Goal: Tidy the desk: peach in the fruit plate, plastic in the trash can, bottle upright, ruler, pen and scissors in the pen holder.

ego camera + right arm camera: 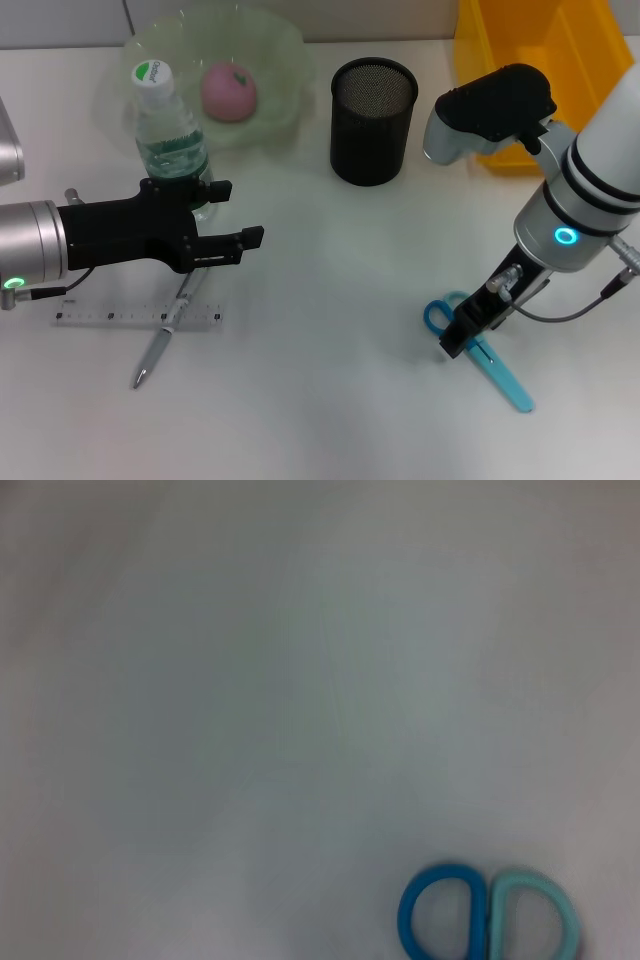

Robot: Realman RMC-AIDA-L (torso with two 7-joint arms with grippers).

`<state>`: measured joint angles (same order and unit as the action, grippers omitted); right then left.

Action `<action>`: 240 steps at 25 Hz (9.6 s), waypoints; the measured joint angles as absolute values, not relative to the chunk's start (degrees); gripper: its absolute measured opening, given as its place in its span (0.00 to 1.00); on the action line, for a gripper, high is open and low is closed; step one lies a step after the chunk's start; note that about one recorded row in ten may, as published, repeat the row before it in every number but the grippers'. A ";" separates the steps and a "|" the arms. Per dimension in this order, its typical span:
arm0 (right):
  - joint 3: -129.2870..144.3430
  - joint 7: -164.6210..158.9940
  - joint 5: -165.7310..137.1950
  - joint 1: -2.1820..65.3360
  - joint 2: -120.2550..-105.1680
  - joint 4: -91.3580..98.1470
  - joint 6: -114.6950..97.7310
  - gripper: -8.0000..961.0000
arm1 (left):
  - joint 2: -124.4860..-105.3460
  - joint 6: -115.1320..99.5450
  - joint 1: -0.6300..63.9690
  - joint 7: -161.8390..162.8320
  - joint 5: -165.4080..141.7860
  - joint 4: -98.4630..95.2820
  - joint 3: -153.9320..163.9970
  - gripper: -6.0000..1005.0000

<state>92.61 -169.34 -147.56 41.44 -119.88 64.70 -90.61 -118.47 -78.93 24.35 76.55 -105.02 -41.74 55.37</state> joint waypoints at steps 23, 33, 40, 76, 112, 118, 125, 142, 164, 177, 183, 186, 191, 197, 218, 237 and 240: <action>93.69 -169.36 -147.56 41.63 -119.88 64.93 -91.62 0.59 | -118.57 -78.93 24.25 76.55 -105.03 -41.75 55.37 0.77; 94.00 -169.37 -147.76 41.68 -119.88 64.61 -91.66 0.46 | -118.57 -78.93 24.27 76.55 -105.03 -41.75 55.37 0.77; 94.54 -169.36 -147.82 41.84 -119.88 64.50 -91.68 0.46 | -118.56 -78.93 24.43 76.55 -105.03 -41.75 55.37 0.77; 97.38 -169.36 -147.73 43.54 -119.88 63.67 -90.99 0.23 | -118.56 -78.22 24.75 75.76 -104.39 -41.47 55.37 0.77; 74.78 -121.58 -100.42 20.42 -119.35 70.06 -65.36 0.23 | -118.47 -78.73 23.47 75.01 -100.60 -41.04 53.43 0.77; 71.05 -99.96 -83.19 20.87 -119.38 57.63 -65.51 0.24 | -118.47 -78.76 23.46 74.98 -100.60 -41.04 53.43 0.77; 69.30 -78.19 -66.44 22.34 -119.39 46.88 -64.74 0.24 | -118.51 -78.61 23.63 74.97 -100.61 -41.05 53.43 0.77; 66.28 -41.65 -52.83 34.29 -119.79 17.90 -64.79 0.24 | -118.56 -78.40 23.98 74.97 -100.61 -41.04 53.43 0.77; 71.36 -38.92 -52.99 39.76 -119.88 12.79 -58.08 0.24 | -118.65 -78.32 24.17 74.97 -100.54 -40.78 53.93 0.77; 70.79 -39.01 -52.58 37.46 -119.88 12.95 -63.57 0.51 | -118.65 -78.42 24.19 74.97 -100.55 -40.78 53.94 0.77; 70.91 -39.01 -50.30 31.24 -119.87 12.63 -77.61 0.50 | -118.65 -78.73 23.93 74.97 -99.78 -40.78 53.56 0.77; 71.74 -38.57 -50.23 27.61 -119.87 11.50 -85.55 0.51 | -118.56 -78.89 23.70 74.97 -98.36 -40.81 53.51 0.77; 71.94 -38.76 -50.05 22.41 -119.69 9.98 -91.68 0.51 | -118.43 -79.05 23.51 75.09 -97.69 -41.09 53.63 0.77; 70.63 -38.97 -49.91 19.89 -119.83 5.65 -91.74 0.51 | -118.28 -88.10 21.12 84.27 -98.13 -53.99 53.95 0.77; 70.66 -40.43 -49.99 22.20 -119.88 4.19 -87.75 0.51 | -118.44 -90.15 22.68 103.29 -124.26 -73.81 65.86 0.77; 70.66 -42.05 -50.01 23.76 -119.88 2.89 -86.42 0.51 | -118.54 -88.93 26.63 105.07 -132.62 -69.33 73.86 0.77; 70.66 -42.09 -50.01 24.43 -119.87 2.06 -86.30 0.51 | -118.55 -87.67 26.71 104.90 -133.13 -68.31 74.40 0.77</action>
<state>70.66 -42.09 -50.01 24.43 -119.87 2.06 -86.30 -118.55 -87.67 26.71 104.90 -133.13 -68.31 74.40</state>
